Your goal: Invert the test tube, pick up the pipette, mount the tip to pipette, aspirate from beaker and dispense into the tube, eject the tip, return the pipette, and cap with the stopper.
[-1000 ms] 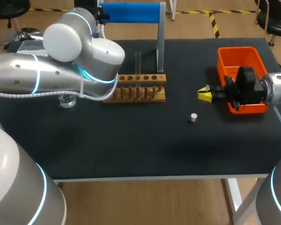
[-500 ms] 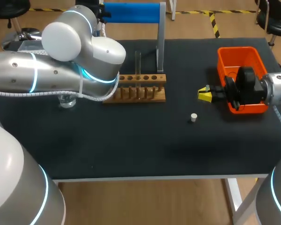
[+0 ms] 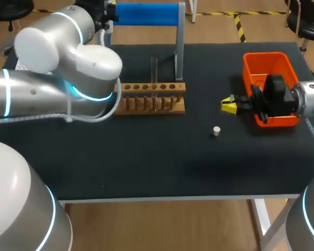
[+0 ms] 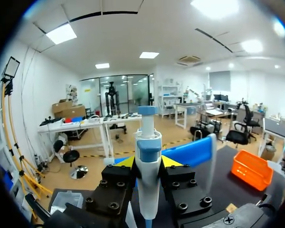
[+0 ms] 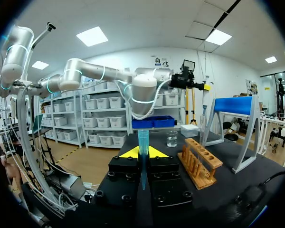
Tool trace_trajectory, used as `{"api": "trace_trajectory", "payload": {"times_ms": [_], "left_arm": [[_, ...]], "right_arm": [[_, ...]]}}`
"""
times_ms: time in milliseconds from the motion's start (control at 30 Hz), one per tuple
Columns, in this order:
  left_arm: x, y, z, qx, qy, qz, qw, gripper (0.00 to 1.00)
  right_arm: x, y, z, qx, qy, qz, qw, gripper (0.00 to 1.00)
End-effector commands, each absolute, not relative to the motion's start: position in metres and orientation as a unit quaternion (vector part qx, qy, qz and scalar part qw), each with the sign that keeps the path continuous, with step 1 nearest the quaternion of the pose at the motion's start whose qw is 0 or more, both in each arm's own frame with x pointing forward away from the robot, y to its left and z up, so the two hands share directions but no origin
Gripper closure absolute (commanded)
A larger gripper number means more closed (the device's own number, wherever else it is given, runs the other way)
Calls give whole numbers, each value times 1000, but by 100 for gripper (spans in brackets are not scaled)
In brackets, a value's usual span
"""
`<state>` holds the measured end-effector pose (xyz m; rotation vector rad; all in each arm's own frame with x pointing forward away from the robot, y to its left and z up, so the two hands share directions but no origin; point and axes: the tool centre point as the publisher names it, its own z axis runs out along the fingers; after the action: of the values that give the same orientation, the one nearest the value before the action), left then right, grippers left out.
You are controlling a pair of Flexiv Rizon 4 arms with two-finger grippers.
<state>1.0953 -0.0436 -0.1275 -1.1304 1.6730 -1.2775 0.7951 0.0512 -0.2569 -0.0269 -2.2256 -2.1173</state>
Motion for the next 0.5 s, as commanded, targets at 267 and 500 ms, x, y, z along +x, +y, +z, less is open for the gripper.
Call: {"api": "trace_trajectory", "payload": {"times_ms": [267, 500], "left_arm": [[1010, -48, -85, -336, 714, -557, 259, 100], [973, -63, -75, -302, 732, -568, 224, 100]], "right_arm": [[795, 51, -257, -9, -724, -689, 34, 100], [795, 51, -257, -9, -724, -689, 34, 100]]}}
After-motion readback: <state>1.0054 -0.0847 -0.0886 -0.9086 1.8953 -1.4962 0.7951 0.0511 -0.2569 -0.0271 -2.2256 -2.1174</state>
